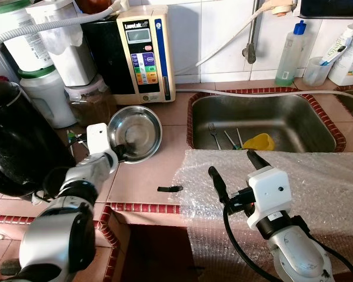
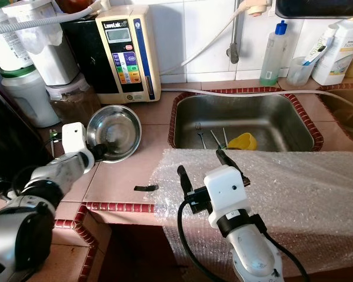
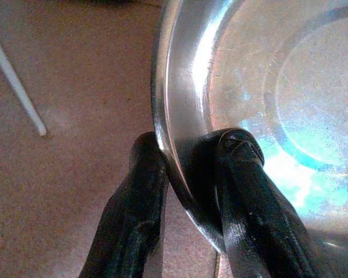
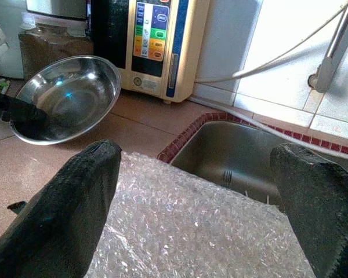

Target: Kitchen organization

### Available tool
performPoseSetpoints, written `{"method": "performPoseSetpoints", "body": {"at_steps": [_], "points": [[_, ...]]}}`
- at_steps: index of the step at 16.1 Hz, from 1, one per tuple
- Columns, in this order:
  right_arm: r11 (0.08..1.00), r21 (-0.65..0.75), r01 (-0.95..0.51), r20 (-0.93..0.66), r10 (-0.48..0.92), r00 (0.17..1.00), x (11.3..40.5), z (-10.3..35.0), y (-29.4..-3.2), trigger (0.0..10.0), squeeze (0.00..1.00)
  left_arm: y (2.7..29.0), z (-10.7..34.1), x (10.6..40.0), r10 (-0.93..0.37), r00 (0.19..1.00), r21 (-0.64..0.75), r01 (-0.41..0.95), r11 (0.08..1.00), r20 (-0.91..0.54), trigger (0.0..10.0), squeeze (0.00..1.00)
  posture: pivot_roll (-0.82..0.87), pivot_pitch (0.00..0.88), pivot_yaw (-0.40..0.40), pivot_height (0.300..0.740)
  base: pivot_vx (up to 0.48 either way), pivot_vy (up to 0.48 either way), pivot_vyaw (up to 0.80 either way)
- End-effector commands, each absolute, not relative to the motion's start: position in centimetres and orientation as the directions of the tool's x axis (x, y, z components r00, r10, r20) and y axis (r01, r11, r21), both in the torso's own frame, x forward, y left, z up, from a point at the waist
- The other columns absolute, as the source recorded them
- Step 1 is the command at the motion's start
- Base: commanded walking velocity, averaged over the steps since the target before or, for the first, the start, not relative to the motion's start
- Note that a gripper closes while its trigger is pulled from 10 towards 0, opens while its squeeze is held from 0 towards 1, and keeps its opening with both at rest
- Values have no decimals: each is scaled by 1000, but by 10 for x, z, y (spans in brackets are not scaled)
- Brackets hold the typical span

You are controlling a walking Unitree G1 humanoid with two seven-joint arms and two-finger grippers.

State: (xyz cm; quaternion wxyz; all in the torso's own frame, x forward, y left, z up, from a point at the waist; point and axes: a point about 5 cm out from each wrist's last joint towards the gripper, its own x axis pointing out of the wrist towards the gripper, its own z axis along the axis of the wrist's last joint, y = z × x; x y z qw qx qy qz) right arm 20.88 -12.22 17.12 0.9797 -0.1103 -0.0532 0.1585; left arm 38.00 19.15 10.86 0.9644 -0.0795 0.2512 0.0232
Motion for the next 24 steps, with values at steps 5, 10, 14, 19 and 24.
{"method": "performPoseSetpoints", "body": {"at_steps": [5, 10, 14, 19, 24], "points": [[917, -237, -321, 60, 344, 937, 213, 169, -122, 10000, 0, 213, 76, 347, -76, 781, -108, 12, 994, -619, 0, 0, -54, 0, 101, 740, 0, 0, 0], [907, -245, -341, 57, 365, 929, 217, 168, -120, 10000, 0, 217, 78, 320, -152, 759, -86, 126, 988, -633, 0, 0, -20, 0, 84, 740, 0, 0, 0], [897, -250, -365, 57, 390, 919, 222, 167, -117, 10000, 0, 220, 94, 317, -133, 789, -37, 139, 990, -600, 0, 0, -1, 0, 71, 740, 0, 0, 0], [893, -258, -368, 64, 396, 916, 227, 167, -115, 10000, 0, 182, 96, 321, -249, 832, -140, 206, 968, -497, 10000, 0, -3, 0, 65, 740, 0, 0, 0], [899, -261, -351, 81, 383, 920, 229, 170, -116, 10000, 0, 147, 103, 322, -348, 851, -145, 316, 938, -392, 0, 0, -12, 0, 65, 740, 0, 0, 0]]}}
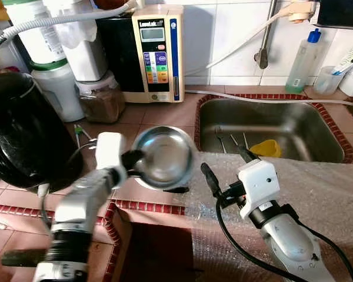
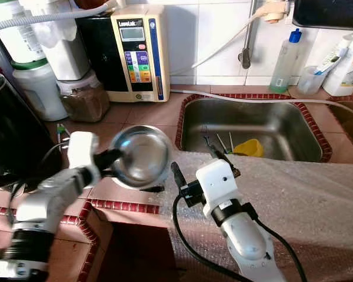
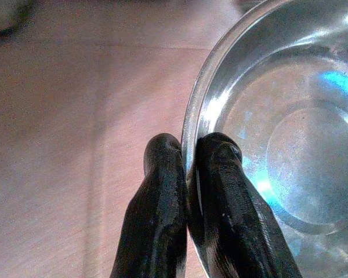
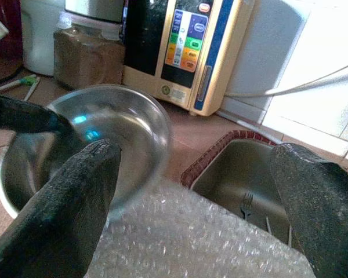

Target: Kitchen organization

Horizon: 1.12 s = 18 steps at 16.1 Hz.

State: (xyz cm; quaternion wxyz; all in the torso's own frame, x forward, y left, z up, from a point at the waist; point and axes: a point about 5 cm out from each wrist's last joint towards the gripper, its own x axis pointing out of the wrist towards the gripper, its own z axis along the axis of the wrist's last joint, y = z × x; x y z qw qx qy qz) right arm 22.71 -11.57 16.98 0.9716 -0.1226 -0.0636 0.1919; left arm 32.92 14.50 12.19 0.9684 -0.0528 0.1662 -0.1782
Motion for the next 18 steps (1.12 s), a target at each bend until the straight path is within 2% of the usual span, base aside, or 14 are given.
{"method": "performPoseSetpoints", "body": {"at_steps": [1, 6, 7, 9, 12, 14, 18], "points": [[900, -263, -347, 84, 379, 921, 231, 170, -115, 10000, 0, 140, 103, 323, -371, 846, -153, 338, 929, -384, 0, 0, -16, 0, 65, 740, 0, 0, 0], [905, -277, -322, 105, 362, 926, 236, 172, -114, 10000, 0, 126, 111, 333, -357, 890, -204, 308, 929, -284, 0, 0, -29, 0, 75, 740, 0, 0, 0], [909, -277, -310, 113, 351, 929, 238, 173, -116, 10000, 0, 127, 116, 338, -307, 922, -212, 260, 942, -235, 0, 0, -31, 0, 79, 740, 0, 0, 0], [914, -279, -294, 124, 337, 933, 239, 175, -117, 10000, 0, 124, 129, 344, -290, 948, -252, 250, 935, -135, 0, 0, -30, 0, 80, 740, 0, 0, 0], [940, -265, -216, 148, 261, 954, 247, 178, -128, 10000, 0, 124, 149, 351, -267, 964, -232, 259, 938, -3, 0, 0, -30, 0, 81, 740, 0, 0, 0], [944, -263, -201, 157, 248, 956, 251, 180, -132, 10000, 0, 124, 158, 354, -276, 959, -169, 284, 944, 66, 0, 0, -28, 0, 80, 740, 0, 0, 0], [943, -271, -196, 169, 247, 954, 255, 182, -133, 10000, 0, 133, 163, 364, -238, 967, -143, 249, 958, 92, 0, 0, -28, 0, 79, 740, 0, 0, 0]]}}
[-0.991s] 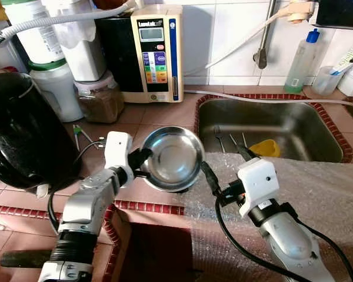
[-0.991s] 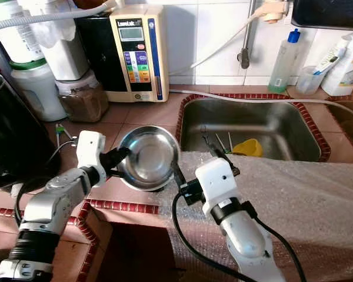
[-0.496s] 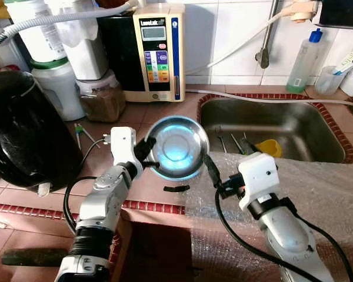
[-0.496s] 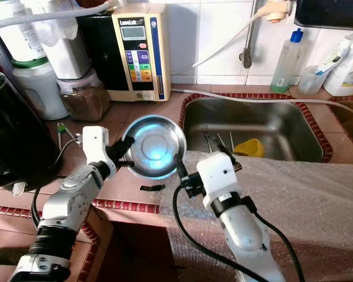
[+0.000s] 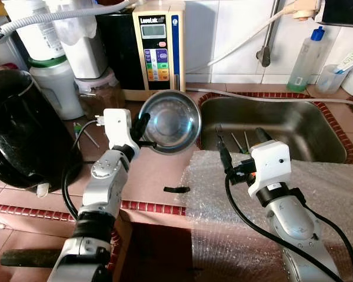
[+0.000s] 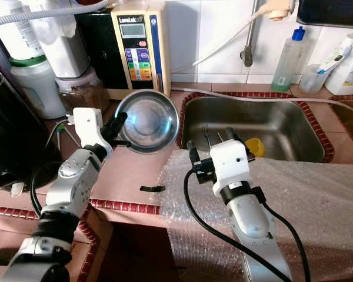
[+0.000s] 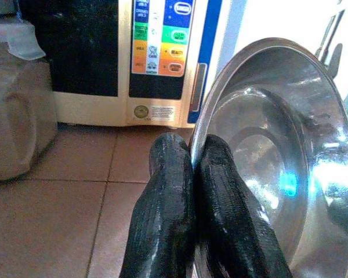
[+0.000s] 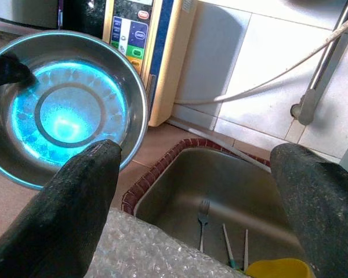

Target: Kitchen organization

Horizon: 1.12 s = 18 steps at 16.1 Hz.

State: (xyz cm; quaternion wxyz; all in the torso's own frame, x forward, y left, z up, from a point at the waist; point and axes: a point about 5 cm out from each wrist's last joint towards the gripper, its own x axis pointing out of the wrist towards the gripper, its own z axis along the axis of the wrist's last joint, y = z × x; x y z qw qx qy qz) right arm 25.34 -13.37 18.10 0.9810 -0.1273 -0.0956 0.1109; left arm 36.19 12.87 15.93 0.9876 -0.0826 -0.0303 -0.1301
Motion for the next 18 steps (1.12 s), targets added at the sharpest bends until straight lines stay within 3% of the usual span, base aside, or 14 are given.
{"method": "performPoseSetpoints", "body": {"at_steps": [1, 6, 11, 14, 18], "points": [[945, -270, -182, 174, 234, 956, 255, 183, -134, 10000, 0, 135, 168, 365, -246, 961, -112, 259, 959, 124, 0, 0, -29, 0, 78, 740, 0, 0, 0], [959, -285, -6, 229, 74, 971, 267, 188, -163, 10000, 0, 116, 193, 359, -400, 867, -32, 428, 903, 296, 0, 0, -26, 0, 71, 740, 0, 0, 0], [964, -264, 8, 227, 54, 972, 290, 190, -179, 10000, 0, 94, 195, 343, -572, 748, -7, 610, 793, 336, 0, 0, -10, 0, 66, 740, 0, 0, 0], [970, -243, -28, 221, 84, 972, 299, 191, -177, 10000, 0, 92, 195, 339, -595, 729, -1, 632, 775, 339, 0, 0, -6, 0, 66, 740, 0, 0, 0], [965, -195, -176, 219, 217, 951, 321, 195, -144, 10000, 0, 88, 194, 336, -614, 716, -5, 652, 758, 331, 0, 0, 1, 0, 57, 740, 0, 0, 0]]}}
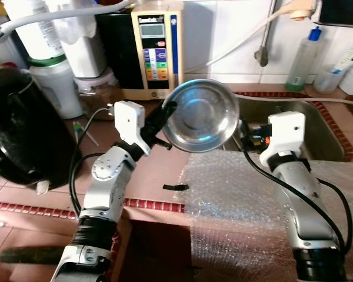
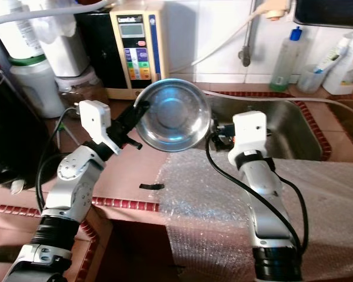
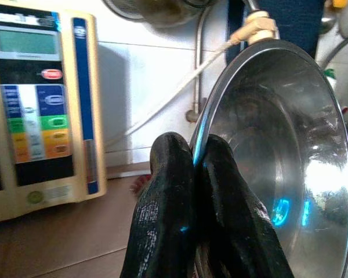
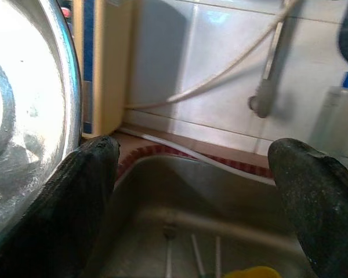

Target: Kitchen organization

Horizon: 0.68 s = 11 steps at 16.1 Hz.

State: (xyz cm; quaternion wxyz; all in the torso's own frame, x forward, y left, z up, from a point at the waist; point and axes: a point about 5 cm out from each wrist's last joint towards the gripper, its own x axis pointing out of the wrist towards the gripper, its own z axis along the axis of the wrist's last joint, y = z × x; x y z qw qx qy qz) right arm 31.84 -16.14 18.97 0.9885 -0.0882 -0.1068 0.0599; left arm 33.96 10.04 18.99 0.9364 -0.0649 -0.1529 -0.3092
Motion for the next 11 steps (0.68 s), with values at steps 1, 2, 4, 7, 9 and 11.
{"method": "performPoseSetpoints", "body": {"at_steps": [1, 2, 4, 7, 9, 11], "points": [[958, -190, -216, 226, 256, 940, 318, 196, -132, 10000, 0, 89, 192, 335, -608, 725, -5, 644, 765, 324, 0, 0, 6, 0, 54, 740, 0, 0, 0], [955, -187, -232, 235, 272, 933, 312, 197, -126, 10000, 0, 94, 190, 338, -582, 751, -17, 617, 787, 310, 0, 0, 7, 0, 54, 740, 0, 0, 0], [954, -187, -236, 245, 278, 929, 302, 194, -122, 10000, 0, 99, 187, 341, -550, 782, -17, 579, 815, 295, 0, 0, 8, 0, 53, 740, 0, 0, 0], [951, -188, -245, 247, 287, 926, 278, 187, -113, 10000, 0, 103, 187, 344, -520, 805, -16, 546, 837, 286, 0, 0, 5, 0, 60, 740, 0, 0, 0], [952, -177, -250, 241, 288, 927, 266, 183, -109, 10000, 0, 103, 186, 345, -517, 811, -15, 541, 841, 276, 0, 0, 2, 0, 64, 740, 0, 0, 0], [954, -161, -253, 231, 286, 930, 255, 180, -109, 10000, 0, 103, 185, 346, -516, 812, -20, 541, 841, 273, 0, 0, -2, 0, 69, 740, 0, 0, 0]]}}
